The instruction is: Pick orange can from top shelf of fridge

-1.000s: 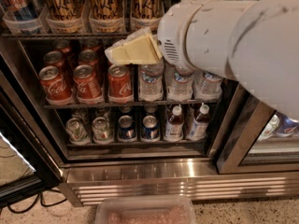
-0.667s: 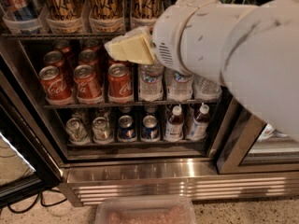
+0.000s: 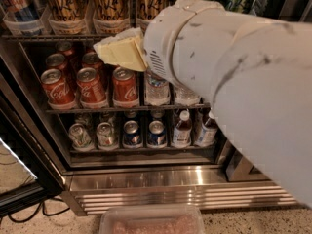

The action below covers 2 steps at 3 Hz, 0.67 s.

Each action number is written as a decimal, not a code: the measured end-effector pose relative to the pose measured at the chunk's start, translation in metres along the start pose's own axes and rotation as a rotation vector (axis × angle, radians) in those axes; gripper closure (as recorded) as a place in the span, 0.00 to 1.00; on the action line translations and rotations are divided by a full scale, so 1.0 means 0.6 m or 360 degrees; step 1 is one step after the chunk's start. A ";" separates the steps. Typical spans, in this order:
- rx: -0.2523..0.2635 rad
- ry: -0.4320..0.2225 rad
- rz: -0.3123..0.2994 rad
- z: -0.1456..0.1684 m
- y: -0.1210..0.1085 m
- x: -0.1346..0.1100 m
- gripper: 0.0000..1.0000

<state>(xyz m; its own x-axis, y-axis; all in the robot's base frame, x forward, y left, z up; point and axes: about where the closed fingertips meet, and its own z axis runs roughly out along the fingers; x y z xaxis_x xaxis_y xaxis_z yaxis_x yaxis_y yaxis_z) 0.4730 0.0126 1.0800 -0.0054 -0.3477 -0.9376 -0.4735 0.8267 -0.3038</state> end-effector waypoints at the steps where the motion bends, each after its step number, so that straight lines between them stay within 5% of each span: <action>1: -0.0003 -0.0033 0.0002 0.007 0.005 -0.007 0.19; 2: 0.0018 -0.0053 0.0018 0.026 -0.009 0.012 0.20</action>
Offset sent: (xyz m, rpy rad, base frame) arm 0.0292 -0.0067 -0.0309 0.0436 0.0036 -0.0046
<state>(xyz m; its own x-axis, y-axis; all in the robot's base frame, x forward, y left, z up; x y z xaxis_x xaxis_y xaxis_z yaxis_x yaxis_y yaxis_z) 0.4890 0.0124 1.0722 0.0190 -0.3234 -0.9461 -0.4634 0.8356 -0.2950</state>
